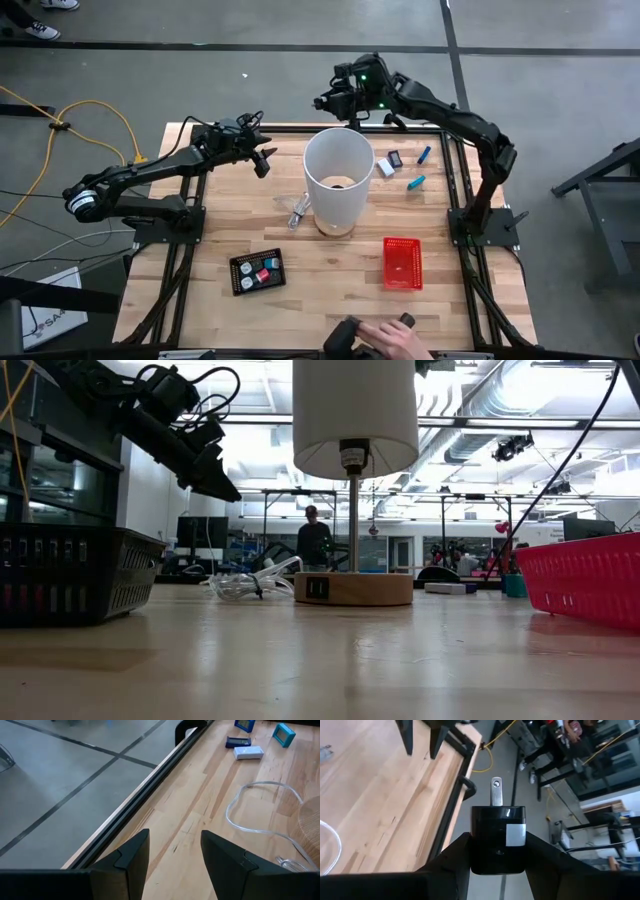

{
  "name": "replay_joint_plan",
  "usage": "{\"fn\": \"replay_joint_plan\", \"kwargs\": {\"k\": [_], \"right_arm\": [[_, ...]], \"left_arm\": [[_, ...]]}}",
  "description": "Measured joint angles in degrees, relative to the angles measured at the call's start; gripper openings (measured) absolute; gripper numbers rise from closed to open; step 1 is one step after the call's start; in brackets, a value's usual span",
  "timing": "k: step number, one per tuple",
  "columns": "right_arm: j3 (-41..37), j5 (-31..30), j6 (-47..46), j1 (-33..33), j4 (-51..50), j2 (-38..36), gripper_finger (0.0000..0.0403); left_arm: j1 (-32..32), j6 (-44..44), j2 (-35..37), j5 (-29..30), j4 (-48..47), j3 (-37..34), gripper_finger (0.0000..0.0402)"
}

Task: Pick & Place Office items
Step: Put the black charger adapter into the black bin

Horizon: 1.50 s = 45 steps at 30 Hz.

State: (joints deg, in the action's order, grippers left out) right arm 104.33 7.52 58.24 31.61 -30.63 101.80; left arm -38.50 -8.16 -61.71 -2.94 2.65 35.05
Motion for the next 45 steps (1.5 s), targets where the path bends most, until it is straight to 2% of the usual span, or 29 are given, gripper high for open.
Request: {"fn": "replay_joint_plan", "kwargs": {"k": [14, 22, 34, 36, 40, 45], "right_arm": [[0.0, -0.4, -5.7, -0.5, 0.0, -6.9, 0.0139], [0.0, -8.1, -6.3, -0.8, -3.5, -10.6, 0.0139], [0.0, -7.7, -6.9, -4.8, -3.8, -14.8, 0.0139], [0.0, -9.7, -5.7, -6.0, -3.4, -15.4, 0.0139], [0.0, -18.6, -6.1, -8.5, -5.2, -16.3, 0.0139], [0.0, -29.5, -11.9, -12.6, -11.9, -16.9, 0.0139]], "left_arm": [[0.0, 0.0, 0.0, 0.0, 0.0, 0.0, 0.0172], [0.0, 0.0, 0.0, 0.0, 0.0, 0.0, 0.0172], [0.0, 0.0, 0.0, 0.0, 0.0, 0.0, 0.0172], [0.0, 0.0, 0.0, 0.0, 0.0, 0.0, 0.0172], [0.0, 0.0, 0.0, 0.0, 0.0, 0.0, 0.0172], [0.0, 0.0, 0.0, 0.0, 0.2, 0.0, 0.0172]]}}
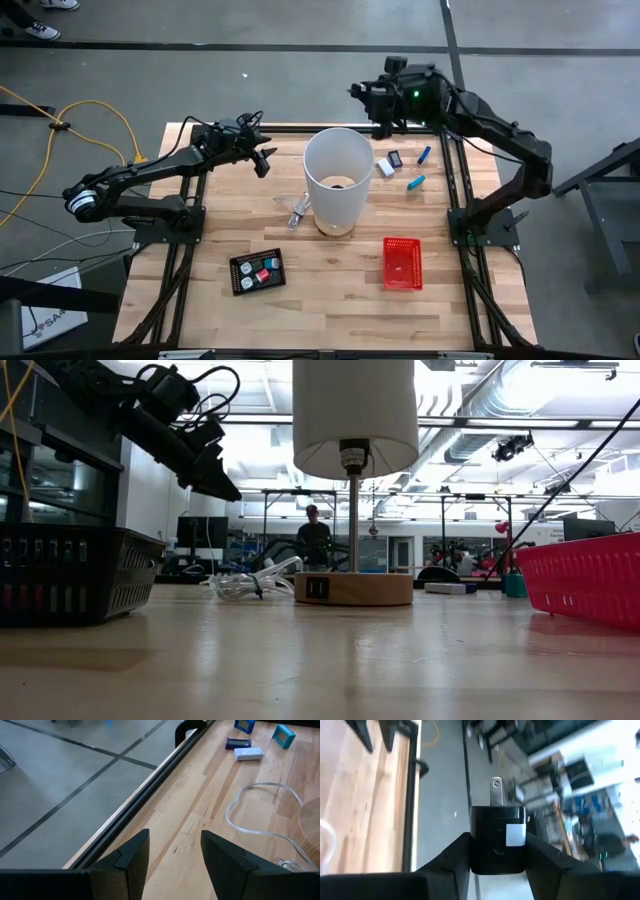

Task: Pick & Place Office items
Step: Put the black charger adapter into the black bin

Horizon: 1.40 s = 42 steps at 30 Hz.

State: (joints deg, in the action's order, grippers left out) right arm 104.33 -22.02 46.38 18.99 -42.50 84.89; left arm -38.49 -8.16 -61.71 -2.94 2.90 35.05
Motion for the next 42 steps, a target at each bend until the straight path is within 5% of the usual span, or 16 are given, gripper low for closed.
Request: {"fn": "replay_joint_plan", "kwargs": {"k": [11, 24, 31, 42], "right_arm": [[0.0, -17.3, -22.3, -9.1, -21.7, -1.2, 0.0139], [0.0, -14.3, -55.6, -18.1, -46.9, -3.8, 0.0139], [-0.5, -7.6, -64.1, -24.6, -47.5, -3.8, 0.0139], [-0.5, -7.6, -83.0, -41.2, -47.5, -1.5, 0.0139]], "left_arm": [[0.0, 0.0, 0.0, 0.0, 0.3, 0.0, 0.0172], [0.0, 0.0, 0.0, 0.0, 0.2, 0.0, 0.0172], [0.0, 0.0, 0.0, 0.0, 0.2, 0.0, 0.0172], [0.0, 0.0, 0.0, 0.0, 0.2, 0.0, 0.0172]]}}
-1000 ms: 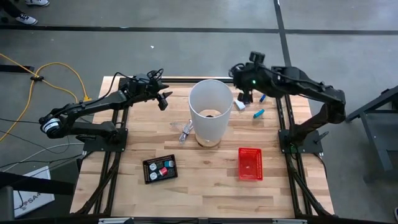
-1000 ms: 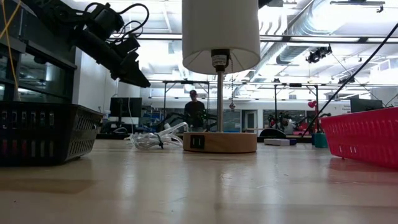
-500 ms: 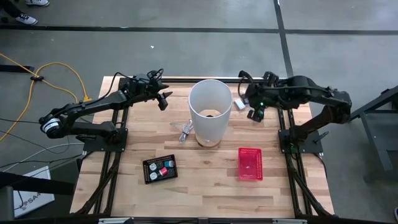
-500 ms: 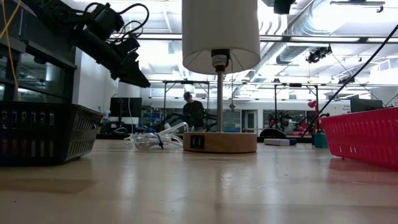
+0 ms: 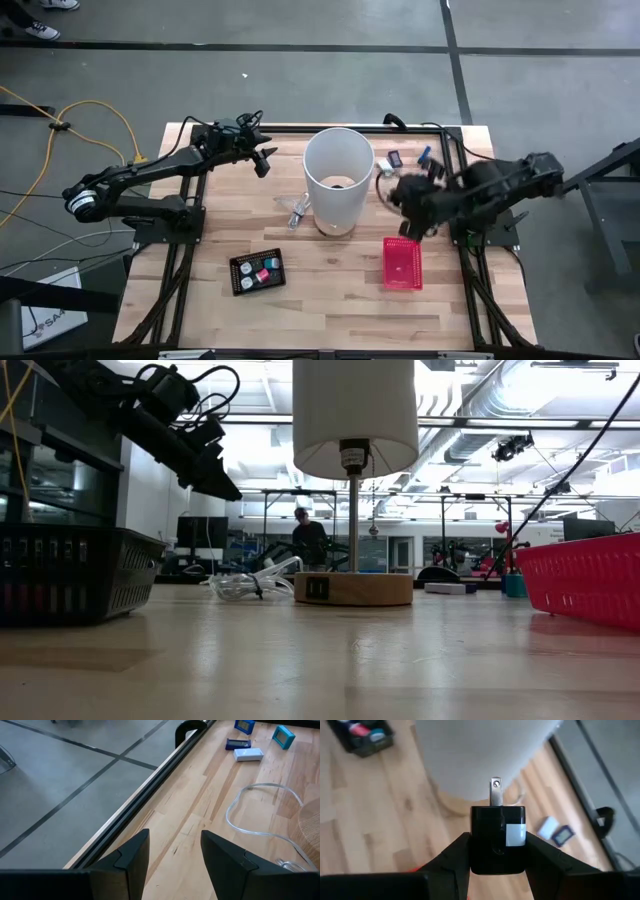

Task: Pick & Place Office items
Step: Put the black charger adapter into the black bin

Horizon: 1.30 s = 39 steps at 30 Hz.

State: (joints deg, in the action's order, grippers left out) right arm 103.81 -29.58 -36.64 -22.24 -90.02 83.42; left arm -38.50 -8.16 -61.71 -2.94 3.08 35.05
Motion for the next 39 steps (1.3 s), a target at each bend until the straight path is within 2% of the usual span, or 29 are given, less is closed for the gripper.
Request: {"fn": "replay_joint_plan", "kwargs": {"k": [5, 9, 23, 27, 34, 39], "right_arm": [[0.0, 0.0, -6.7, -5.4, 0.9, 4.3, 0.0139], [0.0, 0.2, -8.1, -7.2, 6.1, 8.0, 0.0139], [0.0, -0.1, 6.1, -4.6, 30.8, 17.8, 0.0139], [0.0, 3.6, 9.9, -2.3, 39.1, 19.4, 0.0139], [-0.1, 6.2, 14.7, 1.1, 44.2, 21.1, 0.0139], [0.0, 13.8, 19.0, 4.0, 50.2, 24.0, 0.0139]], "left_arm": [[0.0, 0.0, 0.0, 0.0, 0.0, 0.0, 0.0172], [0.0, 0.0, 0.0, 0.0, 0.0, 0.0, 0.0172], [0.0, 0.0, 0.0, 0.0, 0.0, 0.0, 0.0172], [0.0, 0.0, 0.0, 0.0, 0.0, 0.0, 0.0172], [0.0, 0.0, 0.0, 0.0, 0.0, 0.0, 0.0172], [0.0, 0.0, 0.0, 0.0, 0.0, 0.0, 0.0172]]}}
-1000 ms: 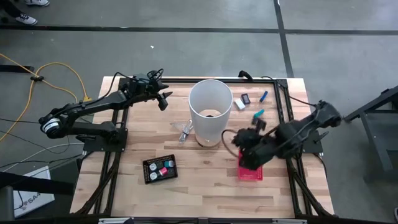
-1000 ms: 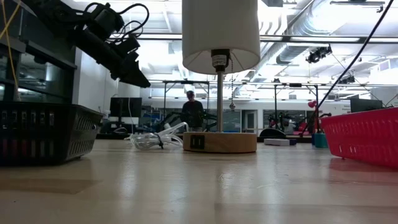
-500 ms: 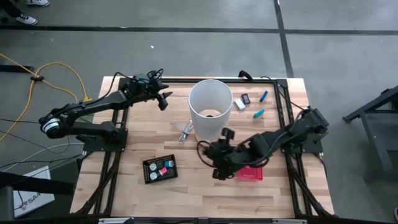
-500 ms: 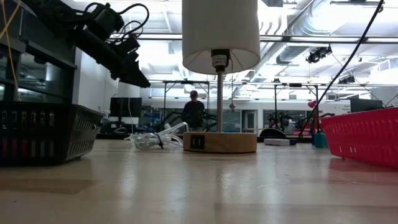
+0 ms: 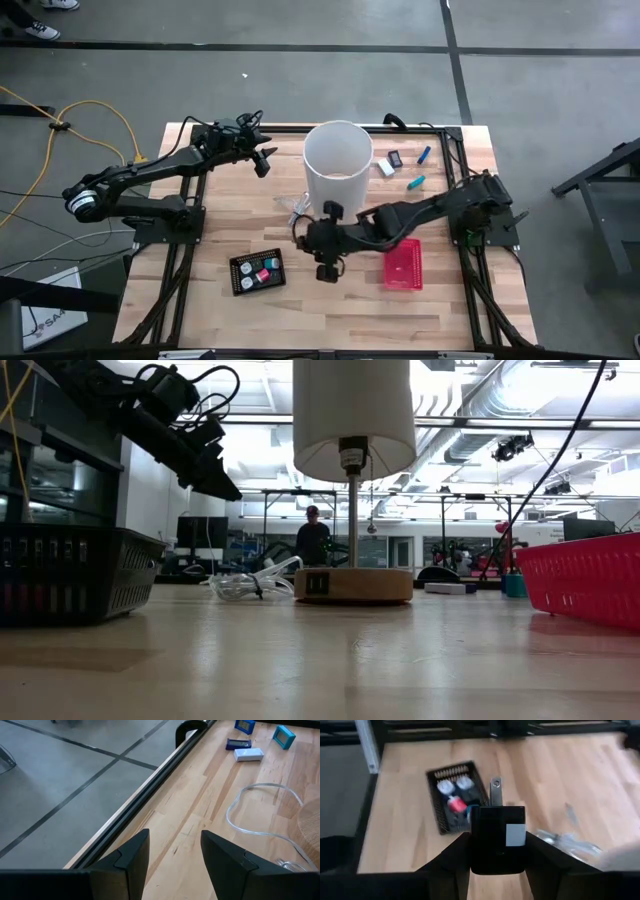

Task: Pick & Place Office items
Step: Put the black charger adapter into the black bin

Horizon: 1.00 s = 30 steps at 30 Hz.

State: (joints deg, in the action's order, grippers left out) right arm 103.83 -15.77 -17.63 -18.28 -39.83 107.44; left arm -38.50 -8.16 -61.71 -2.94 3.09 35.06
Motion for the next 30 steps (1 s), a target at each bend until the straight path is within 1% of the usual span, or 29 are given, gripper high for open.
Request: {"fn": "replay_joint_plan", "kwargs": {"k": [3, 6, 8, 12, 14, 17, 22, 26, 28, 30], "right_arm": [[0.0, 4.9, 2.8, 0.9, 2.4, 1.9, 0.0139], [-0.1, 6.6, 4.2, 1.1, 3.3, 2.8, 0.0139], [-0.1, 7.2, 4.3, 0.7, 3.4, 2.8, 0.0139], [-0.1, 6.7, 4.4, -0.9, 5.5, 2.7, 0.0139], [-0.1, 6.5, 4.4, -2.0, 6.9, 2.4, 0.0139], [0.0, 6.4, 4.4, -3.5, 9.0, 2.2, 0.0139], [0.0, 3.6, 4.5, -4.7, 9.3, 2.2, 0.0139], [0.0, 3.3, 4.5, -4.7, 9.3, 2.2, 0.0139], [0.0, 3.3, 5.0, -4.6, 9.4, 2.2, 0.0139], [0.0, 3.3, 5.9, -4.5, 9.4, 2.2, 0.0139]], "left_arm": [[0.0, 0.0, 0.0, 0.0, 0.0, 0.0, 0.0172], [0.0, 1.1, 0.0, 0.0, 0.0, 0.0, 0.0172], [0.3, 5.3, 0.0, 0.0, -0.2, 0.0, 0.0172], [1.1, 17.4, 0.0, 0.0, -0.2, 0.0, 0.0172], [1.3, 19.9, 0.0, 0.0, -0.4, 0.0, 0.0172], [1.3, 20.4, 0.0, 0.0, -1.9, 0.0, 0.0172], [1.3, 22.0, 0.0, 0.0, -7.1, 0.0, 0.0172], [1.4, 19.6, 0.0, -0.5, -10.2, 0.0, 0.0172], [1.8, 16.7, 0.0, -3.5, -10.6, 0.0, 0.0172], [2.3, 13.8, 0.0, -10.3, -10.4, 0.0, 0.0172]]}}
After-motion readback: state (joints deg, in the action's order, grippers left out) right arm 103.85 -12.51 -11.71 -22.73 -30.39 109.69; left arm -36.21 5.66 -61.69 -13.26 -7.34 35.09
